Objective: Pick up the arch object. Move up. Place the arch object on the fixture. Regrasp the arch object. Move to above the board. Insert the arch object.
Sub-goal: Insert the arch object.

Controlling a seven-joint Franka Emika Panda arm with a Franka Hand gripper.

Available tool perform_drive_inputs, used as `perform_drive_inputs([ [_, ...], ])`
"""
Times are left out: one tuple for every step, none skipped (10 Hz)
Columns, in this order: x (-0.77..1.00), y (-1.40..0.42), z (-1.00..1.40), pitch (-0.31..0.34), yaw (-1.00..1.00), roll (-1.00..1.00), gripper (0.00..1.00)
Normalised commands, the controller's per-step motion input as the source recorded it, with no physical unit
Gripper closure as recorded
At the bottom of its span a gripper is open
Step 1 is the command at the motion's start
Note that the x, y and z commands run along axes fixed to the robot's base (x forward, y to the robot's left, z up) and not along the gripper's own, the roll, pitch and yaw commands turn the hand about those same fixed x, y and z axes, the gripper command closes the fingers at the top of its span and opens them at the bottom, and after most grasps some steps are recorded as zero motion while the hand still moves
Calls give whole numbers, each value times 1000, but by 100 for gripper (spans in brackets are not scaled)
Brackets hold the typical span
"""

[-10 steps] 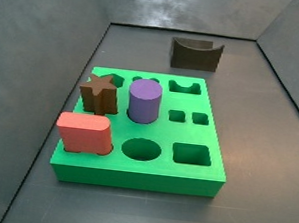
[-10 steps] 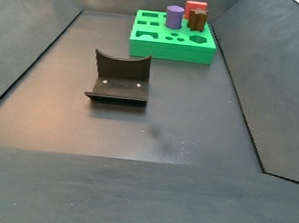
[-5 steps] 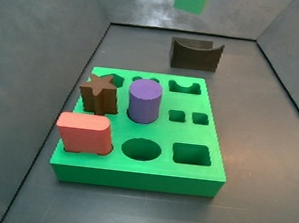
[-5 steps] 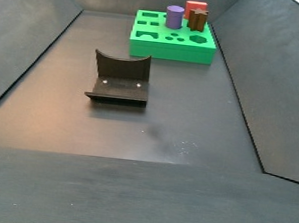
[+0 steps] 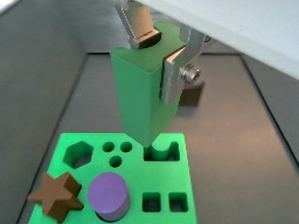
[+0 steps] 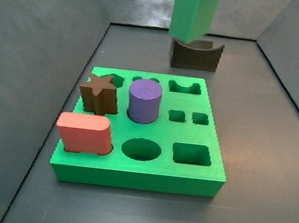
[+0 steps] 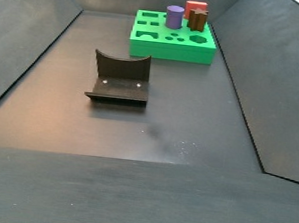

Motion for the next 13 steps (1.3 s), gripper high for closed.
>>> perform_drive_inputs([
  [17, 0, -457, -33, -1000, 13, 100],
  [14, 0, -471, -33, -1000, 10, 100],
  [14, 0, -474, -31, -1000, 13, 100],
  [14, 0, -480, -30, -1000, 7, 100],
  [14, 0, -489, -33, -1000, 0, 100],
  [14, 0, -494, -30, -1000, 0, 100],
  [6, 0, -534, -30, -1000, 0, 100],
  [17, 0, -566, -17, -1000, 0, 100],
  [23, 0, -560, -17, -1000, 0, 100],
  [37, 9, -486, -43, -1000, 0, 100],
  [134, 257, -97, 0, -526, -69, 100],
  [0, 120, 0, 46, -29, -63, 100],
  [0, 197, -46, 21, 0, -36, 100],
])
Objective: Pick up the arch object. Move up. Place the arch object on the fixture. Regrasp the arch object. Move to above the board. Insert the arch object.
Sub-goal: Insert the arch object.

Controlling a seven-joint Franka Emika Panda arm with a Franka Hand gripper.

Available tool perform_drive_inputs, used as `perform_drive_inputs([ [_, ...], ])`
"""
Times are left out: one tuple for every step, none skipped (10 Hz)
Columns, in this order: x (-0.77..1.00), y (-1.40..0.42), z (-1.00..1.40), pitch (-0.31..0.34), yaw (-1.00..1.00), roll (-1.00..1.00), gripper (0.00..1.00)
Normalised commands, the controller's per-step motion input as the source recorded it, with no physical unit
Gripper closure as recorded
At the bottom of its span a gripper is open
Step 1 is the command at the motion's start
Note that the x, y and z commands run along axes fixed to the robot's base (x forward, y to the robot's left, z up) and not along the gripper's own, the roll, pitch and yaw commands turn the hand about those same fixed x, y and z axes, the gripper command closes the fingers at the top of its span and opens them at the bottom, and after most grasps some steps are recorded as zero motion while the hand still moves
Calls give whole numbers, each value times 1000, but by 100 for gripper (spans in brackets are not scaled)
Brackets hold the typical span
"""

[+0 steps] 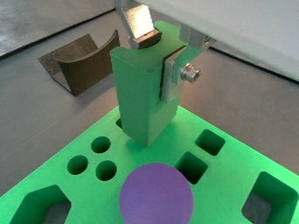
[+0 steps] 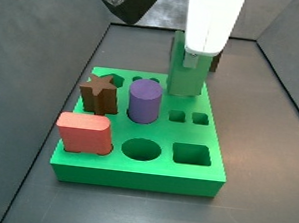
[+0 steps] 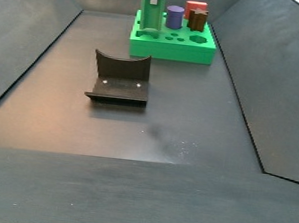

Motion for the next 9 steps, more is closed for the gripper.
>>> perform_drive_inputs([
  [31, 251, -120, 0, -51, -46, 100],
  [134, 174, -171, 0, -177, -127, 100],
  [34, 94, -109, 0, -343, -117, 100],
  [80, 71, -111, 0, -317, -110, 100],
  [77, 91, -114, 0, -320, -136, 100],
  [6, 80, -137, 0, -220, -124, 100],
  [0, 91, -189, 0, -91, -123, 100],
  [43, 131, -229, 0, -9, -123, 100],
  [71, 163, -286, 0, 0, -107, 100],
])
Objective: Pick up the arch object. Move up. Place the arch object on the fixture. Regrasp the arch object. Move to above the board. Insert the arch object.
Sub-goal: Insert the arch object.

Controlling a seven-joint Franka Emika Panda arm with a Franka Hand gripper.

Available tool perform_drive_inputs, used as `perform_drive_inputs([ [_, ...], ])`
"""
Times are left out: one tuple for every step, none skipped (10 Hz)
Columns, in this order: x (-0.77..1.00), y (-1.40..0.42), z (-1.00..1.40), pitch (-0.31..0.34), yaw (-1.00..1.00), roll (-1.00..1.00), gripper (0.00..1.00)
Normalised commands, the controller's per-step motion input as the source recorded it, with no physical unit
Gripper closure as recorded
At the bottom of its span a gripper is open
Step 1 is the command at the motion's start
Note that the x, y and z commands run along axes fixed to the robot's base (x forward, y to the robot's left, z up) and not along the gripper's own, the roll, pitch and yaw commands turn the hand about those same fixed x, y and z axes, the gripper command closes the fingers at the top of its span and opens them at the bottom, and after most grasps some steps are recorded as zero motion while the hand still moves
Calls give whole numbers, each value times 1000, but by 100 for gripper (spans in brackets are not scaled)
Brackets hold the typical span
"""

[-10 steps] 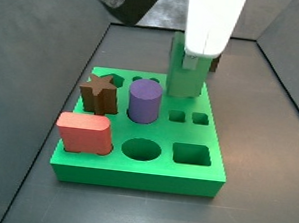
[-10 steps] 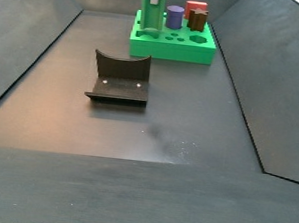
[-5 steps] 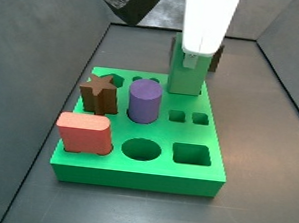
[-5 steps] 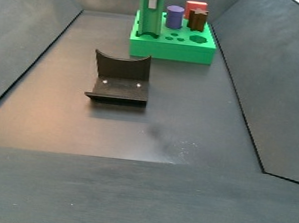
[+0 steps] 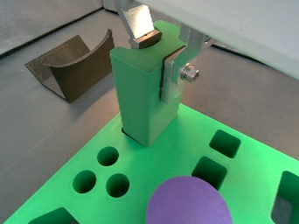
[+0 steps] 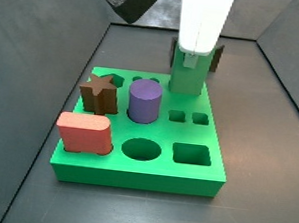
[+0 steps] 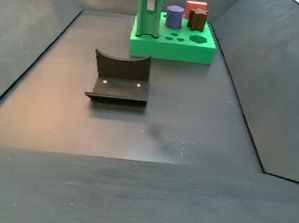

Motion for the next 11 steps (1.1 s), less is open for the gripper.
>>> perform_drive_inputs([
  [37, 154, -323, 0, 106, -97, 100],
  [20, 114, -346, 0, 151, -106, 100],
  [31, 86, -346, 0, 137, -134, 100],
  [0, 11, -371, -14, 100, -180, 100],
  [0, 0, -374, 0, 180, -180, 100],
  [51, 0, -320, 0, 226, -187, 100],
  [34, 0, -286, 0, 177, -229, 100],
  [71, 54, -329, 0, 154, -199, 100],
  [77, 31, -374, 0, 111, -160, 100],
  [180, 3, -466, 33, 0, -59, 100],
  [0, -26, -294, -26, 0, 14, 100],
])
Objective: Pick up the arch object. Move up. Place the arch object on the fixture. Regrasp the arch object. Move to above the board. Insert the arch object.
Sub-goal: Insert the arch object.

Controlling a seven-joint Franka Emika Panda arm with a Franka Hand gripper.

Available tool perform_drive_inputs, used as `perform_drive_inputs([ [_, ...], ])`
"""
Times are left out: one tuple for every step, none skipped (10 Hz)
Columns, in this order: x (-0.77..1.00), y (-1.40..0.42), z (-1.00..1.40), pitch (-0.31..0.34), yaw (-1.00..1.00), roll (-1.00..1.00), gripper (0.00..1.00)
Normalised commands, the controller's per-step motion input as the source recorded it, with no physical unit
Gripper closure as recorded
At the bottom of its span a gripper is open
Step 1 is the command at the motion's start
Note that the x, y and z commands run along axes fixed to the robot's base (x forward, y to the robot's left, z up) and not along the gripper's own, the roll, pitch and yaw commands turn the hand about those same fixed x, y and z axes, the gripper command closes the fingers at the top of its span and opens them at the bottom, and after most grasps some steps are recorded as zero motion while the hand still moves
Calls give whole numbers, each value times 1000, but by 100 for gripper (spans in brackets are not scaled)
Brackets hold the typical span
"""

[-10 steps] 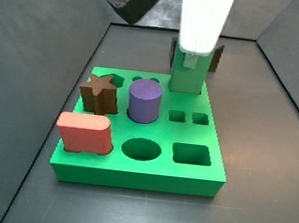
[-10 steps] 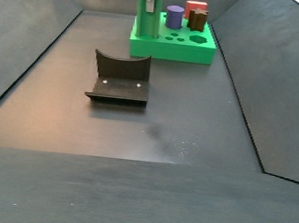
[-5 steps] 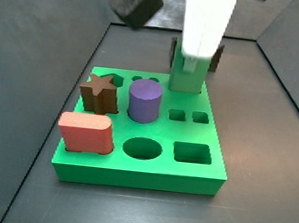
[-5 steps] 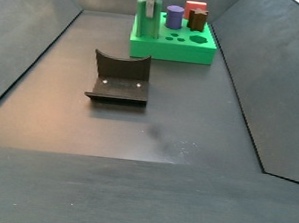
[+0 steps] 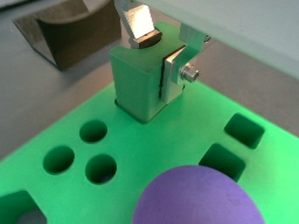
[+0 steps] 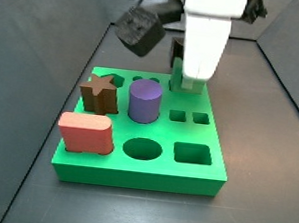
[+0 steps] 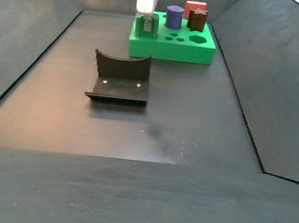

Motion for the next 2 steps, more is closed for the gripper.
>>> perform_drive_inputs([
  [0, 0, 0, 0, 0, 14, 100],
  [0, 0, 0, 0, 0, 0, 100],
])
